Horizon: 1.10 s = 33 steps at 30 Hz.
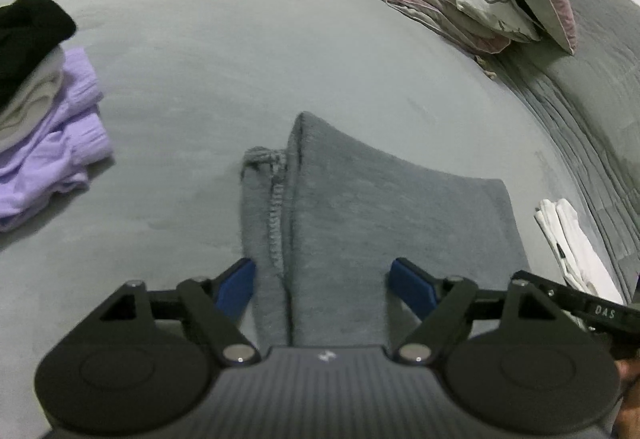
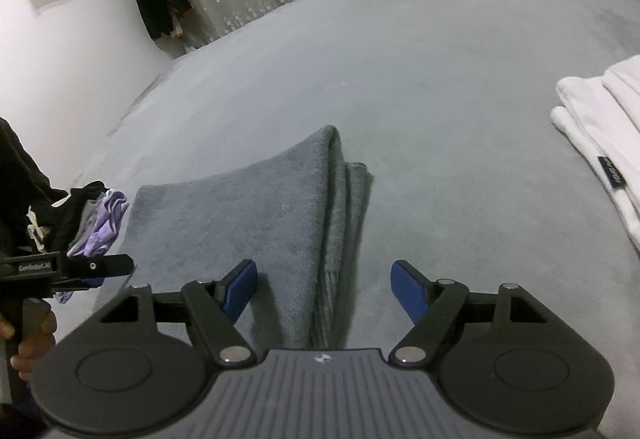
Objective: Fold clothes
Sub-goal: 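Move the left gripper to the sweater's folded edge and close on it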
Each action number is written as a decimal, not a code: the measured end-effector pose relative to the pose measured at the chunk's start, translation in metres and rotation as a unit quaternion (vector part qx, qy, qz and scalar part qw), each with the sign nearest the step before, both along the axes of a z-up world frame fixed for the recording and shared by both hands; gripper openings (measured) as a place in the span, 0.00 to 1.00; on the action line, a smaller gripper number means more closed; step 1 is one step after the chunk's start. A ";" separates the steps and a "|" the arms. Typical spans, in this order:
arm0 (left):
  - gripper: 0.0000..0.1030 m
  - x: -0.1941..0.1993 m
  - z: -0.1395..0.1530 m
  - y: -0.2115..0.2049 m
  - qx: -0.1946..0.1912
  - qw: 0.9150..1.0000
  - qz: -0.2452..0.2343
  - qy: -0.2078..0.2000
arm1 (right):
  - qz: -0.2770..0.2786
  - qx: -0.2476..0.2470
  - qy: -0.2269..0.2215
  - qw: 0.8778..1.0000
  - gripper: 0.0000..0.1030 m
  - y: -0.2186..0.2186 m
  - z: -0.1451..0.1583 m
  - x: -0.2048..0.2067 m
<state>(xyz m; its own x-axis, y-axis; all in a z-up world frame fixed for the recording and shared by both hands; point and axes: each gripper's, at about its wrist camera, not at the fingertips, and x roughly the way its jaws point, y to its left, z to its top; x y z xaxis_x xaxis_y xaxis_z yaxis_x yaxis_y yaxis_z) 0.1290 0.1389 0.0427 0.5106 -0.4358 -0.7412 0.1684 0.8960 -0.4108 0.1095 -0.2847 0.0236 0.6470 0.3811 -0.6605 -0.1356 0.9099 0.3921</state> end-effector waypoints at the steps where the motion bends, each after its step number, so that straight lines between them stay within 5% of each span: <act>1: 0.78 0.001 -0.001 -0.002 0.003 1.000 -0.001 -0.002 | 0.001 -0.004 -0.003 1.000 0.74 0.003 -0.001 0.000; 20: 0.83 0.001 -0.004 -0.018 0.030 0.999 0.006 -0.027 | 0.007 -0.001 -0.032 0.999 0.77 0.011 -0.008 0.011; 33: 0.74 0.011 -0.006 0.006 -0.015 0.999 0.046 -0.021 | 0.005 -0.003 -0.037 0.999 0.76 0.019 -0.008 0.015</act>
<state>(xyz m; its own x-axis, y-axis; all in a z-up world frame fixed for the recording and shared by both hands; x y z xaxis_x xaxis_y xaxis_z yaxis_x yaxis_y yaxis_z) 0.1400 0.1450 0.0363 0.5799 -0.4076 -0.7054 0.1038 0.8957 -0.4323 0.1241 -0.2660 0.0161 0.6898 0.3842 -0.6137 -0.1731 0.9105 0.3755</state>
